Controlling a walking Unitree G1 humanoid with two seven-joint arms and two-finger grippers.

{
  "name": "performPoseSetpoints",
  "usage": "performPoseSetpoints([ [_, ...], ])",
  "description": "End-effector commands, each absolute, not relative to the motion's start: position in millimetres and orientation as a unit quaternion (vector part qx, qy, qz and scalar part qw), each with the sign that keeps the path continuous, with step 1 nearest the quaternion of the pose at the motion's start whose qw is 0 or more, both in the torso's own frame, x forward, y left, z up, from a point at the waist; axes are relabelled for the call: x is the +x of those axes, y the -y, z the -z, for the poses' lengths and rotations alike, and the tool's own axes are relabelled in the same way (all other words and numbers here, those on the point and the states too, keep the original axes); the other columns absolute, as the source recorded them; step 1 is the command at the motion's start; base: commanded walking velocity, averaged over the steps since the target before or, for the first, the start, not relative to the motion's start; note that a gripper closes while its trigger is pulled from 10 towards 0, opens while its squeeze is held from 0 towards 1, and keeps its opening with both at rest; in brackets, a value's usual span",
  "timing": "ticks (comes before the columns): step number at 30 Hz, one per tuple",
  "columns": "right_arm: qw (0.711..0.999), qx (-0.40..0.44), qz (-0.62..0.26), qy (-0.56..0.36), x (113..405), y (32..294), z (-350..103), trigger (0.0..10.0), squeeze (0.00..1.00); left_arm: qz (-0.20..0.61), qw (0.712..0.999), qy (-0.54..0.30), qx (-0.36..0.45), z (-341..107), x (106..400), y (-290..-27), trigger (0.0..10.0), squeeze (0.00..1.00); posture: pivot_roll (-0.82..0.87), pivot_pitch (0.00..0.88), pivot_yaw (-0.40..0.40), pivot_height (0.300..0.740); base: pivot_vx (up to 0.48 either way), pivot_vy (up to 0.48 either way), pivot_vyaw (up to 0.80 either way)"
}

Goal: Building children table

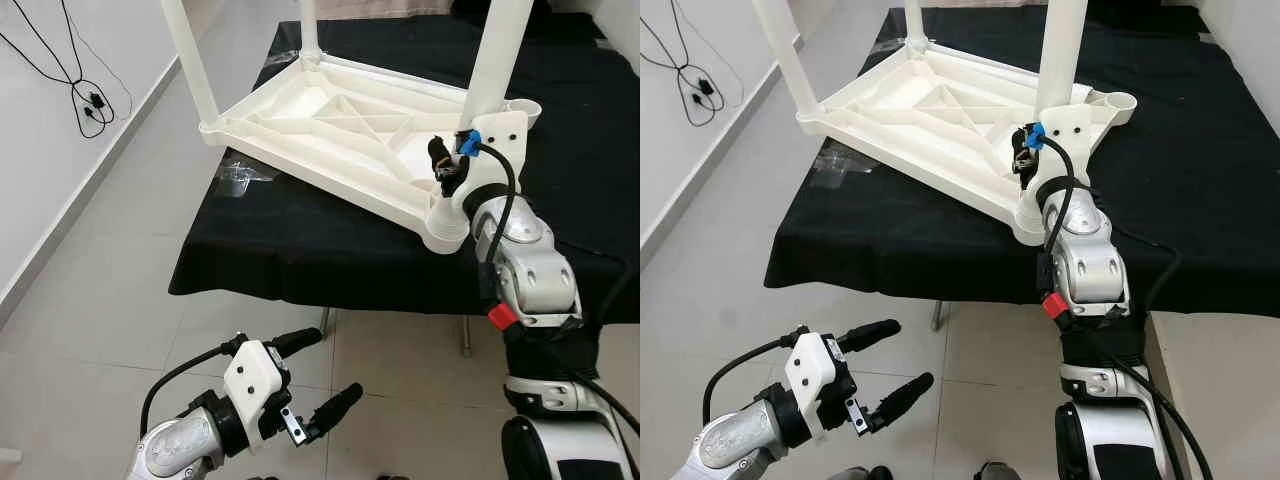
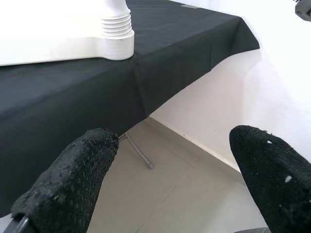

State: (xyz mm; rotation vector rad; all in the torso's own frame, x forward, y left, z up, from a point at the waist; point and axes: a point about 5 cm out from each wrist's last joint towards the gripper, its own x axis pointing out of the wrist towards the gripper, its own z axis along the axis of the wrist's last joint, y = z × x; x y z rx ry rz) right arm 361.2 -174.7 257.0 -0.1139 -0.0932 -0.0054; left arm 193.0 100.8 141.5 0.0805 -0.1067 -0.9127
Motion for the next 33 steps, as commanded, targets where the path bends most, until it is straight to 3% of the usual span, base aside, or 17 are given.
performPoseSetpoints([
  [1, 0.994, -0.041, 0.010, -0.102, 360.7, 176.3, -197.5, 0.5, 0.00, 0.441, 0.896, 0.040, 0.040, -137.8, 190.2, -100.5, 10.0, 0.00, -0.02, 0.225, 0.039, 0.740, 0.000, 0.000, 0.00],
  [2, 0.994, -0.040, 0.012, -0.102, 360.6, 176.2, -197.8, 0.5, 0.00, 0.441, 0.896, 0.040, 0.040, -137.8, 190.1, -100.5, 10.0, 0.00, -0.02, 0.225, 0.039, 0.740, 0.000, 0.000, 0.00],
  [3, 0.994, -0.040, 0.012, -0.102, 360.6, 176.2, -198.0, 4.2, 0.00, 0.441, 0.896, 0.041, 0.040, -137.9, 190.1, -100.6, 10.0, 0.00, -0.02, 0.225, 0.040, 0.740, 0.000, 0.000, 0.00],
  [5, 0.994, -0.040, 0.013, -0.103, 360.6, 176.2, -198.2, 4.2, 0.00, 0.440, 0.896, 0.041, 0.040, -137.9, 190.1, -100.7, 10.0, 0.00, -0.02, 0.225, 0.040, 0.740, 0.000, 0.000, 0.00],
  [6, 0.994, -0.039, 0.015, -0.102, 360.5, 176.6, -198.5, 10.0, 0.00, 0.441, 0.896, 0.040, 0.040, -137.9, 190.1, -100.8, 10.0, 0.00, -0.02, 0.226, 0.042, 0.740, 0.000, 0.000, 0.00],
  [9, 0.994, -0.035, 0.017, -0.100, 360.5, 177.9, -199.5, 10.0, 0.00, 0.441, 0.896, 0.040, 0.040, -137.7, 190.2, -100.9, 10.0, 0.00, -0.02, 0.224, 0.043, 0.740, 0.000, 0.000, 0.00],
  [10, 0.995, -0.028, 0.018, -0.090, 360.5, 179.1, -201.7, 10.0, 0.18, 0.441, 0.896, 0.040, 0.040, -137.6, 190.1, -100.9, 10.0, 0.00, -0.02, 0.224, 0.044, 0.740, 0.000, 0.000, 0.00],
  [11, 0.997, -0.018, 0.017, -0.077, 360.9, 180.2, -205.3, 10.0, 1.00, 0.441, 0.896, 0.039, 0.040, -137.5, 190.0, -101.0, 10.0, 0.00, -0.02, 0.222, 0.046, 0.740, 0.000, 0.000, 0.00],
  [26, 1.000, -0.003, -0.024, 0.016, 364.7, 184.9, -239.7, 10.0, 1.00, 0.441, 0.896, 0.038, 0.039, -136.8, 189.7, -101.8, 10.0, 0.00, -0.02, 0.220, 0.048, 0.740, 0.000, 0.000, 0.00],
  [27, 0.999, -0.003, -0.029, 0.020, 365.0, 184.5, -241.3, 10.0, 0.88, 0.441, 0.896, 0.038, 0.039, -136.8, 189.8, -101.8, 10.0, 0.00, -0.02, 0.219, 0.048, 0.740, 0.000, 0.000, 0.00],
  [28, 0.999, -0.003, -0.029, 0.020, 365.0, 184.5, -241.3, 10.0, 0.88, 0.441, 0.896, 0.038, 0.039, -136.8, 189.8, -101.8, 10.0, 0.00, -0.02, 0.219, 0.048, 0.740, 0.000, 0.000, 0.00],
  [29, 0.999, -0.003, -0.033, 0.028, 365.4, 184.6, -244.0, 0.0, 0.28, 0.441, 0.896, 0.038, 0.039, -136.8, 189.9, -101.8, 10.0, 0.00, -0.02, 0.220, 0.048, 0.740, 0.000, 0.000, 0.00],
  [30, 0.999, -0.004, -0.036, 0.032, 366.4, 185.7, -246.6, 0.0, 0.00, 0.440, 0.896, 0.038, 0.039, -136.8, 189.9, -101.7, 10.0, 0.00, -0.02, 0.220, 0.047, 0.740, 0.000, 0.000, 0.00],
  [33, 0.998, -0.008, -0.041, 0.036, 368.7, 189.1, -250.7, 0.0, 0.00, 0.440, 0.896, 0.038, 0.040, -136.7, 189.8, -101.4, 10.0, 0.00, -0.02, 0.215, 0.043, 0.740, 0.000, 0.000, 0.00],
])
